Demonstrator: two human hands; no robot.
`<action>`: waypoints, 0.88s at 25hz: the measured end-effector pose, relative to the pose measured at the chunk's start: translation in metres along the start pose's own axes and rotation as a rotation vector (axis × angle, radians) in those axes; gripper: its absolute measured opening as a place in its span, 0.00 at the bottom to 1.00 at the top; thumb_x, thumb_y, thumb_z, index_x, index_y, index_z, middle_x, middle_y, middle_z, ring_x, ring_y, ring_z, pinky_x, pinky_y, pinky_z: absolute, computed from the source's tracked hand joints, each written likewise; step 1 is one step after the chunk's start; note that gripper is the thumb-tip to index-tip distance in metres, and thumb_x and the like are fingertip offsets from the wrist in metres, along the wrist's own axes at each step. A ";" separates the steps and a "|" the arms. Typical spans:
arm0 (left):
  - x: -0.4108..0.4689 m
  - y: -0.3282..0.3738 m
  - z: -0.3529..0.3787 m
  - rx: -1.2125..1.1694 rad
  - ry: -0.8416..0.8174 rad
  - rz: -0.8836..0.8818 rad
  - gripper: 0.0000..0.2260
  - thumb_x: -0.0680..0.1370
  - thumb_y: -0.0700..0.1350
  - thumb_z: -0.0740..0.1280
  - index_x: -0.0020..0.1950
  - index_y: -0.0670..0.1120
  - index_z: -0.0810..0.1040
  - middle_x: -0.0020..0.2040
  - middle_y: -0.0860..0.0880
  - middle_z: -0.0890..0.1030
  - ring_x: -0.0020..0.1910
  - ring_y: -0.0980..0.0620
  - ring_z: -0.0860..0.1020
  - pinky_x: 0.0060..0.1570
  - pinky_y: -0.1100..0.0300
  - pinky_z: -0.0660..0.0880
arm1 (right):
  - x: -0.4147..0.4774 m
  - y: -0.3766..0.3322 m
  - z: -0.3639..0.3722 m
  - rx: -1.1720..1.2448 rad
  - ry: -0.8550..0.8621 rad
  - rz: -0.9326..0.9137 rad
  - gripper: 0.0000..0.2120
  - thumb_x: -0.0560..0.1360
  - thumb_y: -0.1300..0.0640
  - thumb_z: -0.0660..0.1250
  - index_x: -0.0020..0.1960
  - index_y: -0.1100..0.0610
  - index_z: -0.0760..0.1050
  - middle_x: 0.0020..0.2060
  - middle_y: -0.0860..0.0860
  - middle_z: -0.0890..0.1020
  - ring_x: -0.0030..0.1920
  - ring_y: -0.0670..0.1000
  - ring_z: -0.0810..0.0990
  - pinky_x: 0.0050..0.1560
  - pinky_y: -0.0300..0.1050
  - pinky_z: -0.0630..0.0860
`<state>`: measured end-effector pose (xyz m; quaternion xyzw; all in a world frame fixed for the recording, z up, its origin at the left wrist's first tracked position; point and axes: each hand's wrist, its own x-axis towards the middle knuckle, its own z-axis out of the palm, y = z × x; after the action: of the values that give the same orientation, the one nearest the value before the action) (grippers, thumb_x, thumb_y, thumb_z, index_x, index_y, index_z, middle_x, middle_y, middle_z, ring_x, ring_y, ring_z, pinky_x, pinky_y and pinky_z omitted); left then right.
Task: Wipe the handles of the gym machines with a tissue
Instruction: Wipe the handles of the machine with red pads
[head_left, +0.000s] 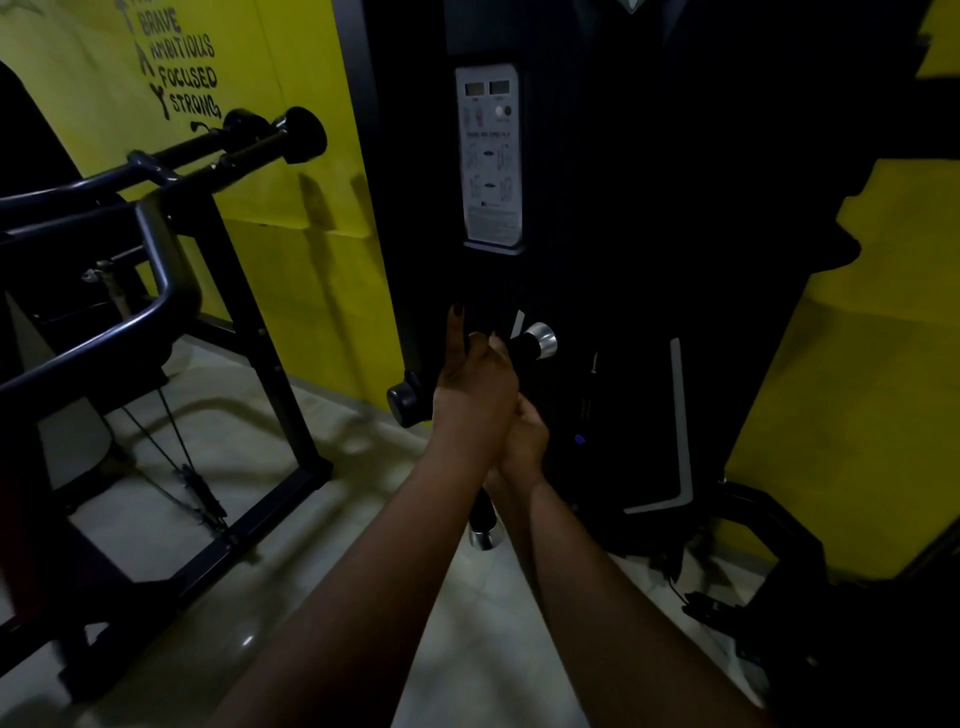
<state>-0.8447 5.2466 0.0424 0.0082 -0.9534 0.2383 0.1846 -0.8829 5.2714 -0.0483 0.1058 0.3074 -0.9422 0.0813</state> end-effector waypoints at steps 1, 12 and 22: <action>-0.001 0.000 -0.002 -0.029 -0.002 0.003 0.20 0.82 0.40 0.51 0.73 0.37 0.63 0.58 0.44 0.74 0.66 0.43 0.68 0.57 0.43 0.19 | 0.004 -0.004 -0.001 0.015 0.021 -0.014 0.13 0.79 0.60 0.59 0.60 0.63 0.75 0.46 0.60 0.81 0.46 0.58 0.82 0.51 0.51 0.79; -0.008 -0.009 -0.020 0.078 -0.120 0.096 0.23 0.82 0.42 0.52 0.76 0.35 0.55 0.68 0.40 0.69 0.72 0.40 0.61 0.56 0.39 0.24 | 0.013 -0.038 0.003 -0.327 0.259 -0.617 0.11 0.77 0.59 0.67 0.59 0.53 0.78 0.52 0.55 0.83 0.52 0.53 0.82 0.56 0.55 0.79; 0.001 -0.010 -0.008 0.030 -0.140 0.148 0.23 0.82 0.46 0.54 0.76 0.42 0.59 0.68 0.43 0.68 0.71 0.41 0.62 0.55 0.38 0.21 | 0.002 -0.030 -0.009 -0.890 0.030 -0.974 0.11 0.75 0.60 0.70 0.57 0.57 0.82 0.48 0.55 0.80 0.49 0.50 0.81 0.51 0.43 0.77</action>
<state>-0.8419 5.2419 0.0536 -0.0427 -0.9584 0.2641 0.0993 -0.8898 5.3012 -0.0390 -0.0759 0.6813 -0.6527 -0.3227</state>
